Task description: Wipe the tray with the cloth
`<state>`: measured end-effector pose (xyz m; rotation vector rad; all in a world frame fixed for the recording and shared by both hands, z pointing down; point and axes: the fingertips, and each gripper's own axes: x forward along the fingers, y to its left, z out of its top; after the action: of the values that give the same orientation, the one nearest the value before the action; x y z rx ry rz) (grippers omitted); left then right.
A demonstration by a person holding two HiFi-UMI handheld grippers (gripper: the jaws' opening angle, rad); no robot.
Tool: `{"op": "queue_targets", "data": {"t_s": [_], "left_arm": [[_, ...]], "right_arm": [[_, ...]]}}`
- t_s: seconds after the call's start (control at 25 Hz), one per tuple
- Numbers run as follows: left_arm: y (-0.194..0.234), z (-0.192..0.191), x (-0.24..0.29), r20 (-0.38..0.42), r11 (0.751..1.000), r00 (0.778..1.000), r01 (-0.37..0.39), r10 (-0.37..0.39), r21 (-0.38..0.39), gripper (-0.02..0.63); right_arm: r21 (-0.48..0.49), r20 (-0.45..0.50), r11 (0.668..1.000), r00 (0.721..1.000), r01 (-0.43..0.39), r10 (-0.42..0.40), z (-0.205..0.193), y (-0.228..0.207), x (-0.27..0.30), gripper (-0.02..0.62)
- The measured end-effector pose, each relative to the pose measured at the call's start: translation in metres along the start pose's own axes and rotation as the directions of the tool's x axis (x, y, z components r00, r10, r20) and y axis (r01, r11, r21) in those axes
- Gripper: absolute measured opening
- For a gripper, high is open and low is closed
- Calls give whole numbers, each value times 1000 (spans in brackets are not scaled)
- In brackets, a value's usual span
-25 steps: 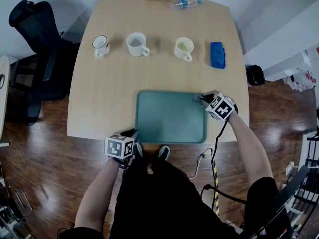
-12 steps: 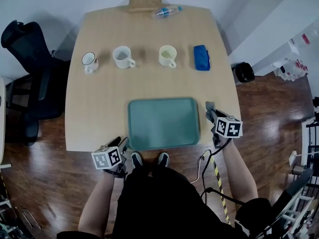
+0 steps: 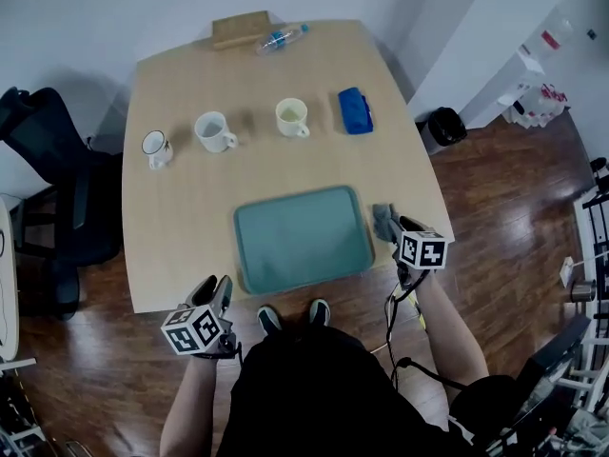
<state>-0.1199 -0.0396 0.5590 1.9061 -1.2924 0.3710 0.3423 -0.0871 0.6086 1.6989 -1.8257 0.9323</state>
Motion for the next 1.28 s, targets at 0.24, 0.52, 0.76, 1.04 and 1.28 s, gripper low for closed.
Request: {"op": "queue_targets", "data": {"t_s": [0.24,0.52,0.76,1.04,1.28], "left_arm": [[-29,25,-34,104,991,990,84,-95,107,96],[-75,4,-56,95,946,954,261,-283,194,66],[-111,-26,-101,124,928,947,254,-296,273,60],[-186,-59,-179,243,919,937,152,-251,363,58],[-230,-113,-224,254,910,943,99,-215,403,57]], "right_arm": [[139,253,986,966,-92,54,4,41,-114,5],[135,331,976,936,-172,120,-28,135,-196,5],[5,334,966,912,-257,240,-61,191,-232,6],[-155,411,912,814,-380,409,-87,210,-290,6],[-190,407,898,800,-397,441,-132,190,-331,6]]}}
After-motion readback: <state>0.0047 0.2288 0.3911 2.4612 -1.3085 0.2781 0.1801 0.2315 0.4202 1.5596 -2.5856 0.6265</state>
